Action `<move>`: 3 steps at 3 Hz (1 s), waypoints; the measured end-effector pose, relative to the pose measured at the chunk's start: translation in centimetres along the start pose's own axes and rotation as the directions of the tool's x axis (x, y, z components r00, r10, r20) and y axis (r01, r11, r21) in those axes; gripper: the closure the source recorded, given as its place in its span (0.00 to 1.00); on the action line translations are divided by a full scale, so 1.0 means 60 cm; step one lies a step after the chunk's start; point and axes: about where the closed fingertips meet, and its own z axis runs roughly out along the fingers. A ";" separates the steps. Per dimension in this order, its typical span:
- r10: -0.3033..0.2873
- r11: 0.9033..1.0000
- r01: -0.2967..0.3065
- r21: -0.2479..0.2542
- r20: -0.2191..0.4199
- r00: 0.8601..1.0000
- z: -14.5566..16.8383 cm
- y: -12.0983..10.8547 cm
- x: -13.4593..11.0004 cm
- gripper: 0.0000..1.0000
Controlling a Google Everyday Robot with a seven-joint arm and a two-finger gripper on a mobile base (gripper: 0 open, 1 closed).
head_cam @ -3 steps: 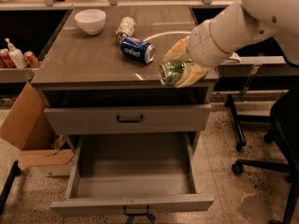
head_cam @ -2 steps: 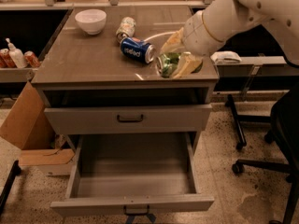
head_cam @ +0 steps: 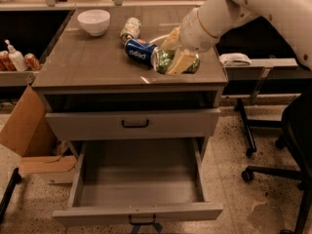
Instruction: Pick green can from middle drawer and place on counter
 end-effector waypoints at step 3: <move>0.104 0.994 -0.102 -0.036 0.035 0.994 0.075 -0.050 0.009 0.73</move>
Offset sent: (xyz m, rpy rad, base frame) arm 0.0440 0.0294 -0.0192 0.0486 0.1033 -0.0411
